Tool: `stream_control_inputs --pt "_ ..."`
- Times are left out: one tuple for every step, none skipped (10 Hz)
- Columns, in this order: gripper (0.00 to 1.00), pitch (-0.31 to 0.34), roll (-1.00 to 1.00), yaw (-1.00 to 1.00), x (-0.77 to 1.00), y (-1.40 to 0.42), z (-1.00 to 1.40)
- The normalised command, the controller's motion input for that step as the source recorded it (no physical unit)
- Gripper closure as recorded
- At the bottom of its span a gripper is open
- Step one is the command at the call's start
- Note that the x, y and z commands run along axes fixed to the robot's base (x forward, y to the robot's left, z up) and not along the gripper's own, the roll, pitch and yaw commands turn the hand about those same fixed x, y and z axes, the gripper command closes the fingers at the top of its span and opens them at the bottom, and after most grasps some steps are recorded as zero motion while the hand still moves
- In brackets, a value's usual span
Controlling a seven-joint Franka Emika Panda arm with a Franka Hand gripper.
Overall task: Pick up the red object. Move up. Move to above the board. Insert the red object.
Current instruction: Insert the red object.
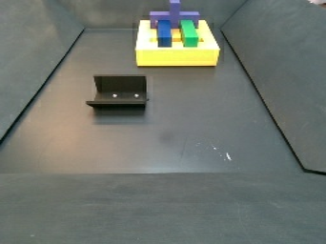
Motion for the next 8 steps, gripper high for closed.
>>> stream_control_inputs --pt "1.00 0.000 -0.01 0.22 0.02 0.17 -0.68" --pt "1.00 -0.043 -0.02 0.22 0.00 0.18 -0.75" --pt "1.00 -0.134 -0.03 0.29 -0.07 0.05 -0.71" --pt "1.00 -0.171 0.23 0.00 -0.04 -0.39 -0.75" --pt "1.00 -0.159 0.12 0.03 0.00 0.00 -0.74" --pt "1.00 -0.094 0.14 0.13 0.00 0.01 -0.67" --pt "1.00 -0.036 0.12 0.08 0.00 0.08 -0.56" --pt "1.00 -0.006 0.12 0.11 0.00 0.05 -0.49"
